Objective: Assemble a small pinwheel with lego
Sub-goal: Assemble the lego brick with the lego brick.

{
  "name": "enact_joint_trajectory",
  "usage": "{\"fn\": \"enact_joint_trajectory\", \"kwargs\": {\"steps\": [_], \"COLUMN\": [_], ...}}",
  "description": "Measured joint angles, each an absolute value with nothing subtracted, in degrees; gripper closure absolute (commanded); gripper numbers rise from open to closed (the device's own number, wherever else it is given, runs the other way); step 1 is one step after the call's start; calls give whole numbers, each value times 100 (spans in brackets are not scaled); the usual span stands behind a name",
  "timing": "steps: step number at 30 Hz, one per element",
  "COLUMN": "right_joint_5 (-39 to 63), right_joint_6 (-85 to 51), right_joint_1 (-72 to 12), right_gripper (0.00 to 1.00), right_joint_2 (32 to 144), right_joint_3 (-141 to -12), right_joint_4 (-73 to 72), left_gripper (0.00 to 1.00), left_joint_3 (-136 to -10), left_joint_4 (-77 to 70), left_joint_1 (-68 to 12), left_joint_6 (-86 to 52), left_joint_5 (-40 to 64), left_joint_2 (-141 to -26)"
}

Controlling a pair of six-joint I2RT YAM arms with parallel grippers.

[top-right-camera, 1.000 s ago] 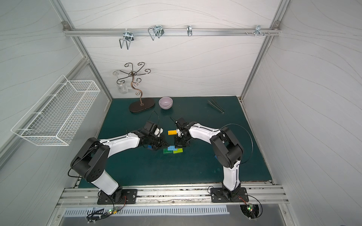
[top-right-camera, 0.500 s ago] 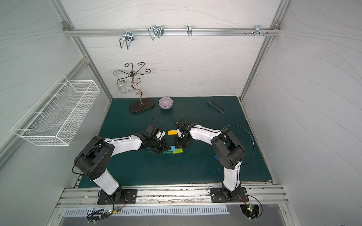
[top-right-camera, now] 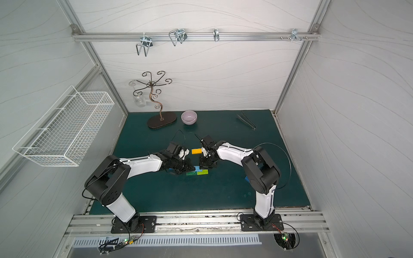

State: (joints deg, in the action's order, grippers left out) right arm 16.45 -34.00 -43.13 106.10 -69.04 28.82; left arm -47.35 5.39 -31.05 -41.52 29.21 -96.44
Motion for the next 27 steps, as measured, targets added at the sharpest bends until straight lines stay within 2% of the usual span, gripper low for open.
{"fn": "enact_joint_trajectory", "kwargs": {"steps": [6, 10, 14, 20, 27], "right_joint_5": [1610, 1636, 1610, 1581, 1653], "right_joint_6": [-3422, -3459, -3444, -3433, -3411], "right_joint_1": [-4331, -4338, -4344, -4333, -4283], "right_gripper": [85, 93, 86, 90, 85], "right_joint_2": [10597, 10593, 10680, 10801, 11015], "right_joint_3": [-6829, -6834, -7013, -7242, -7454], "right_joint_4": [2864, 2908, 3083, 3334, 3546], "left_gripper": [100, 100, 100, 100, 100], "left_joint_3": [-4617, -4571, -4571, -4576, -4650], "left_joint_4": [353, 228, 193, 167, 154], "left_joint_1": [-3107, -3087, -3044, -3037, -3037], "left_joint_6": [-4180, -4193, -4211, -4213, -4219], "left_joint_5": [3030, 3175, 3273, 3280, 3280], "left_joint_2": [-9649, -9719, -9765, -9780, -9870]}}
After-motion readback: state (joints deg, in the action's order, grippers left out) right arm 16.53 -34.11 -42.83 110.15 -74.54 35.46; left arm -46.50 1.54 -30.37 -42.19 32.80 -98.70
